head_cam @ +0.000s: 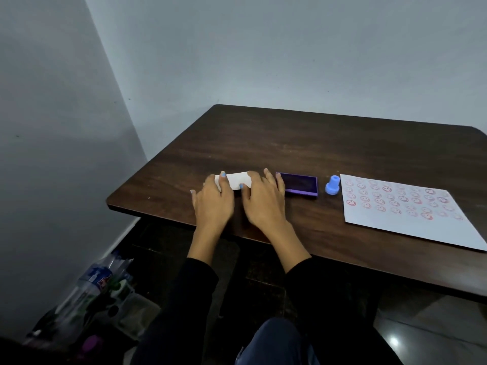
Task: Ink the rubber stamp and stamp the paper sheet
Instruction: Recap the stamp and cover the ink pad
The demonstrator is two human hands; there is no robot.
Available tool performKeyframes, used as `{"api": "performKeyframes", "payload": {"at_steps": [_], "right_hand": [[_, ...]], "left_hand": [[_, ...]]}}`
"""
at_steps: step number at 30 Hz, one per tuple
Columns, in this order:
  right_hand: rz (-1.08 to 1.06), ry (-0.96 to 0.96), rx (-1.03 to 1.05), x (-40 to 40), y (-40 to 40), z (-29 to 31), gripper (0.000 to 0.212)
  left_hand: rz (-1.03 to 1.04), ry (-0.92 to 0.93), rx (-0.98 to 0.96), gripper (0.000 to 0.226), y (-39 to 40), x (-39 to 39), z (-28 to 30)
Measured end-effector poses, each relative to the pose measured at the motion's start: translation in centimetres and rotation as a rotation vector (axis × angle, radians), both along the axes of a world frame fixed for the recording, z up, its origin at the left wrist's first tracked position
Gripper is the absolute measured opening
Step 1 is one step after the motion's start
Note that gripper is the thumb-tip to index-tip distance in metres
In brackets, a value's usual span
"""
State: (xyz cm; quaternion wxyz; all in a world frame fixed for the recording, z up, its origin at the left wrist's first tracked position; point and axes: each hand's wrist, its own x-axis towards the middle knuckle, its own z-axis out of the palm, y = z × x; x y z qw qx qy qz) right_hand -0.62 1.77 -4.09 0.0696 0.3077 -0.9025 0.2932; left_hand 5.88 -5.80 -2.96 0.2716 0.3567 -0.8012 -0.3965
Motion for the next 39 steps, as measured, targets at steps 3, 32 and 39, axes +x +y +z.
{"api": "performKeyframes", "payload": {"at_steps": [3,32,39], "right_hand": [[-0.061,0.009,-0.178,-0.3,1.3,0.8,0.045],[-0.385,-0.151,-0.358,-2.8,7.9,-0.1,0.042],[-0.387,-0.156,-0.378,-2.7,7.9,-0.2,0.044]], "left_hand": [[-0.015,0.13,0.0,0.038,1.3,-0.8,1.0],[-0.2,0.144,-0.019,0.035,5.8,-6.8,-0.8],[-0.179,0.146,-0.019,0.033,5.9,-6.7,-0.8]]}}
